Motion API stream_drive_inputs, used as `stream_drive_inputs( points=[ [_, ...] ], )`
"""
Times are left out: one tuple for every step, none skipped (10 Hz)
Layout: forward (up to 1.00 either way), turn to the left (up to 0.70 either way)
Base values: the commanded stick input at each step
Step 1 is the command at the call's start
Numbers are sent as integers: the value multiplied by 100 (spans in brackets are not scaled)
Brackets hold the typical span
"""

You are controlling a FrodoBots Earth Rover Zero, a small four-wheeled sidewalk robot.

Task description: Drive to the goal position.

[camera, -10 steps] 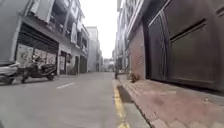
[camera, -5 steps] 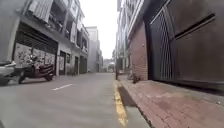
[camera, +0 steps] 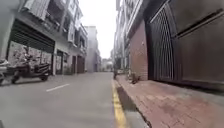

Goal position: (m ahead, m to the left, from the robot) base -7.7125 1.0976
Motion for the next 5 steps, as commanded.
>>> stream_drive_inputs(
  points=[
    [47,1],
    [47,1],
    [47,1],
    [47,1],
    [47,1]
  ],
)
